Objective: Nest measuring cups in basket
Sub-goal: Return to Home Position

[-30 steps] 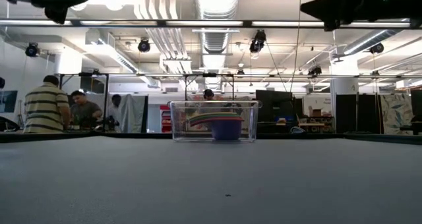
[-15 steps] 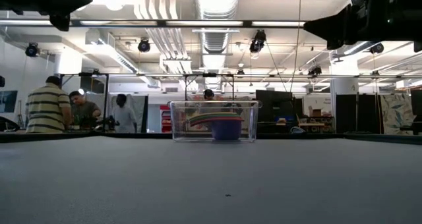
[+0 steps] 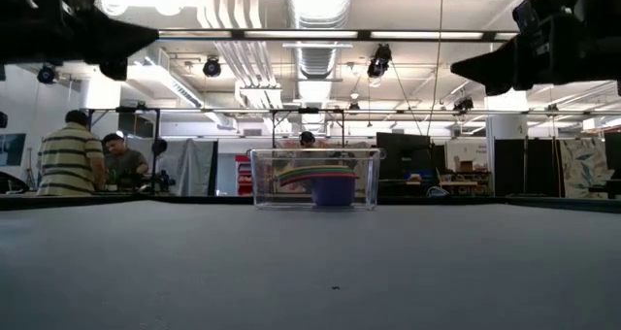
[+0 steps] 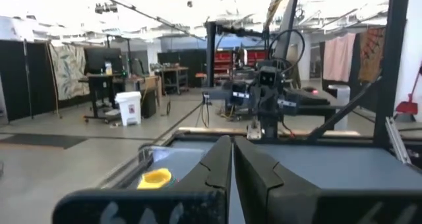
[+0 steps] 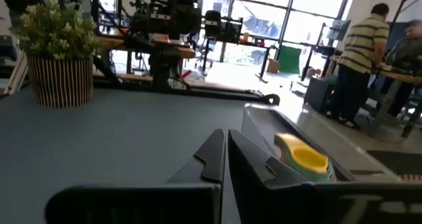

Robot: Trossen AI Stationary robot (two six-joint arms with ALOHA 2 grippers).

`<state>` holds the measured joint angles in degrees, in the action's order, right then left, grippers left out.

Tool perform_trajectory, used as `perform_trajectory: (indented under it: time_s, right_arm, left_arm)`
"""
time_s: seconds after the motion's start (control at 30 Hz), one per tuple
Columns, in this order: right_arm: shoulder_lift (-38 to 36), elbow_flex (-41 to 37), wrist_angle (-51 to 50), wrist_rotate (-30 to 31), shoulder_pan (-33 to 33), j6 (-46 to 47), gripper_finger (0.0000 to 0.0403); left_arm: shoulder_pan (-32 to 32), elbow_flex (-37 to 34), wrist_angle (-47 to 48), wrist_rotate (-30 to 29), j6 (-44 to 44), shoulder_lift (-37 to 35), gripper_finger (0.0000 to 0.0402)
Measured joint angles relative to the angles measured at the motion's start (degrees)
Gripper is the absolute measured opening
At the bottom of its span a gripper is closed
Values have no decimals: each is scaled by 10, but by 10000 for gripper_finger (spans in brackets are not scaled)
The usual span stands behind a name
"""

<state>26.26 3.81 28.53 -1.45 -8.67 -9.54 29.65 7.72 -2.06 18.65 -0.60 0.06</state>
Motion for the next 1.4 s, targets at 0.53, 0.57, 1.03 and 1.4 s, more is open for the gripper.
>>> perform_trajectory:
  time_s: [0.53, 0.57, 1.03, 1.4]
  right_arm:
    - [-72, -31, 7, -5, 0, 0, 8]
    - [-88, -31, -14, -5, 0, 0, 8]
    - [-247, -31, -209, 17, -2, 14, 8]
    - [-256, -31, -210, 15, -2, 22, 8]
  left_arm:
    - [0, -14, -12, 25, 5, -1, 0]
    - [0, -12, -7, 24, 9, -1, 0]
    - [0, -39, 29, 19, 14, -1, 0]
    - [-5, -72, -18, 18, 0, 7, 0]
